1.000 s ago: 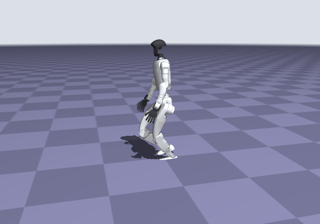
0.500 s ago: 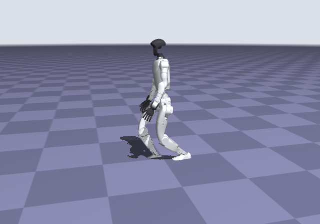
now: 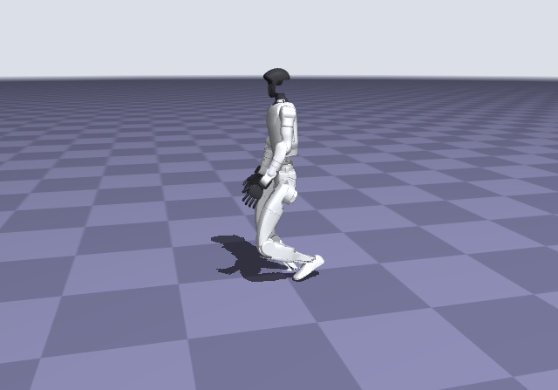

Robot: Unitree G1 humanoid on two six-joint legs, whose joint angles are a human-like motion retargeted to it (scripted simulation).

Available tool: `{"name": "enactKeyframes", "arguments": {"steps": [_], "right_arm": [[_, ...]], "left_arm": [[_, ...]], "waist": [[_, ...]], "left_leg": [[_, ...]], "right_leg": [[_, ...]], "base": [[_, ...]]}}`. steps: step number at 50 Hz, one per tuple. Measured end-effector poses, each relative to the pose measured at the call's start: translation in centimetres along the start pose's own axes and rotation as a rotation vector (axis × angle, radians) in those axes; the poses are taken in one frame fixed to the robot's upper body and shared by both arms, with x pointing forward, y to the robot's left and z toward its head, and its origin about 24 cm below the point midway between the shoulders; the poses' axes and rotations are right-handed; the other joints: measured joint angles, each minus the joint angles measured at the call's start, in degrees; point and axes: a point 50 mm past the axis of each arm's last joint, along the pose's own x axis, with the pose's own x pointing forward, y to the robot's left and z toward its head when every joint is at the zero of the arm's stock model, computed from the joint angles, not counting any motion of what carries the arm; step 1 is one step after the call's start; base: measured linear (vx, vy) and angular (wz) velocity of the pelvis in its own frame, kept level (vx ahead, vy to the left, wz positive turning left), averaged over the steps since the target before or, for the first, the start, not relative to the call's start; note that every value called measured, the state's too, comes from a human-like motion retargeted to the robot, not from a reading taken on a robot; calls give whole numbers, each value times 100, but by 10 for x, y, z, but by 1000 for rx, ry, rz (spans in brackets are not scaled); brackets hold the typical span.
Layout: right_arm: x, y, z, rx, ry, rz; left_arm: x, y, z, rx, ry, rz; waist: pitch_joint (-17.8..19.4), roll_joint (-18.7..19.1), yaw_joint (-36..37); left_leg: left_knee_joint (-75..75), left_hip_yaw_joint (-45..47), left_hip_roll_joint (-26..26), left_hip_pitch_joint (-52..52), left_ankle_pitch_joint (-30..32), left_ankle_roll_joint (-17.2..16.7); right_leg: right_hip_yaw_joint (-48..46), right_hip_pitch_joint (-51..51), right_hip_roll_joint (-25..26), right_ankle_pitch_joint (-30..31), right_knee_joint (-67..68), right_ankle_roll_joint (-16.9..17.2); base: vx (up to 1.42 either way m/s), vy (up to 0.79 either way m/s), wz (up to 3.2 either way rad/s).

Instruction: Walk

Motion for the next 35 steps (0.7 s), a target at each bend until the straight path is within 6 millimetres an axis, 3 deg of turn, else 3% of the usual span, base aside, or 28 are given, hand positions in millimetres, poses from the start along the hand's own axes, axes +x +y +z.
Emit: {"name": "enactKeyframes", "arguments": {"steps": [5,10,18,27,31,35], "right_arm": [[-1,5,-4,9,15,29],[-1,12,-1,10,4,51],[4,23,30,5,-92,69],[5,29,54,23,-177,93],[5,31,54,20,-182,108],[3,36,51,17,-174,136]], "left_arm": [[2,-3,11,-19,-52,-17],[-3,-7,-2,-46,-19,-25],[-20,-14,-48,-62,134,-16],[-50,-24,-104,-109,341,-22],[-59,-27,-117,-128,397,-27],[-66,-32,-127,-136,443,-39]], "waist": [[42,-198,17],[49,-471,9],[-105,-680,99],[-1,-1047,188],[35,-1513,122],[15,-1927,12]], "left_leg": [[-722,71,-543,-625,-249,61],[-1829,134,-1263,-1136,-202,-43],[-3323,-97,-2064,-1674,123,-188],[-2917,-26,-2627,-1346,413,108],[-2886,202,-3186,-981,466,361],[-3049,346,-3698,-604,432,606]], "right_leg": [[153,300,-253,-257,22,95],[196,569,-654,-573,69,143],[150,849,-987,-751,-86,89],[359,1517,-1381,-917,659,305],[525,1718,-1944,-689,1437,680],[716,1521,-2439,373,2487,1188]], "base": [[0,0,0],[0,0,0],[0,0,0],[0,0,-4],[3,1,4],[0,0,0]]}}
